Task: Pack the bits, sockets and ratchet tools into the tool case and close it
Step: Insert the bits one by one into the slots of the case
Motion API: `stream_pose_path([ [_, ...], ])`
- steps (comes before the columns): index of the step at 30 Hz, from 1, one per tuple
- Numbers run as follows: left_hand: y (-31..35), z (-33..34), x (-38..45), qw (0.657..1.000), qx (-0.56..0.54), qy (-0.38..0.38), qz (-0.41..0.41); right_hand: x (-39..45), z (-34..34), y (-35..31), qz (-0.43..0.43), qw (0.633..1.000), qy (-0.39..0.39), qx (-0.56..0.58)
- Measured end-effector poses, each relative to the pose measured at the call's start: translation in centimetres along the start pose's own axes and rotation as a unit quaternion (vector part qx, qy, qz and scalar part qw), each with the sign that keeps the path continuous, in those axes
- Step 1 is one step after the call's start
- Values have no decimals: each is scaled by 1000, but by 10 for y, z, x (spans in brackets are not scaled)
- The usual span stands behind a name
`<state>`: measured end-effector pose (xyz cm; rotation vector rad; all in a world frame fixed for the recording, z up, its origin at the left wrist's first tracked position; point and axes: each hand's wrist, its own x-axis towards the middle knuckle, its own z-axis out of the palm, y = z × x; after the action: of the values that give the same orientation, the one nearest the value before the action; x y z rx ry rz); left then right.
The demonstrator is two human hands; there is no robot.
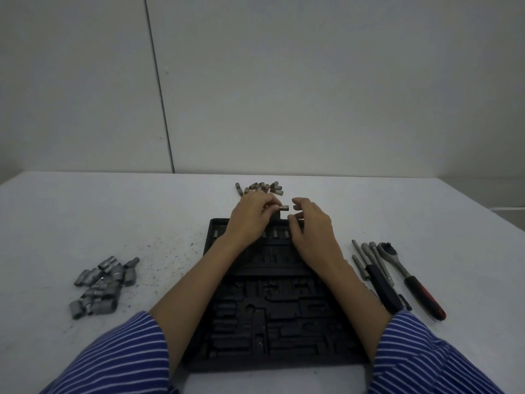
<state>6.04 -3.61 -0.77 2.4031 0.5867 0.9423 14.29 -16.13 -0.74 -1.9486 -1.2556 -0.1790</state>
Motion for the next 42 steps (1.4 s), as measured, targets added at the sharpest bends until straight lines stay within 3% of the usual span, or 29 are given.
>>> stream_pose_path([
  [11,14,-7,-18,1000,-13,-21,13,3,-10,1,-14,998,-6,63],
  [25,29,6,-33,990,93,-105,27,-14,-28,15,51,998,-3,-37],
  [42,29,9,-38,984,123,-117,60,-24,-31,7,64,991,-36,-109],
])
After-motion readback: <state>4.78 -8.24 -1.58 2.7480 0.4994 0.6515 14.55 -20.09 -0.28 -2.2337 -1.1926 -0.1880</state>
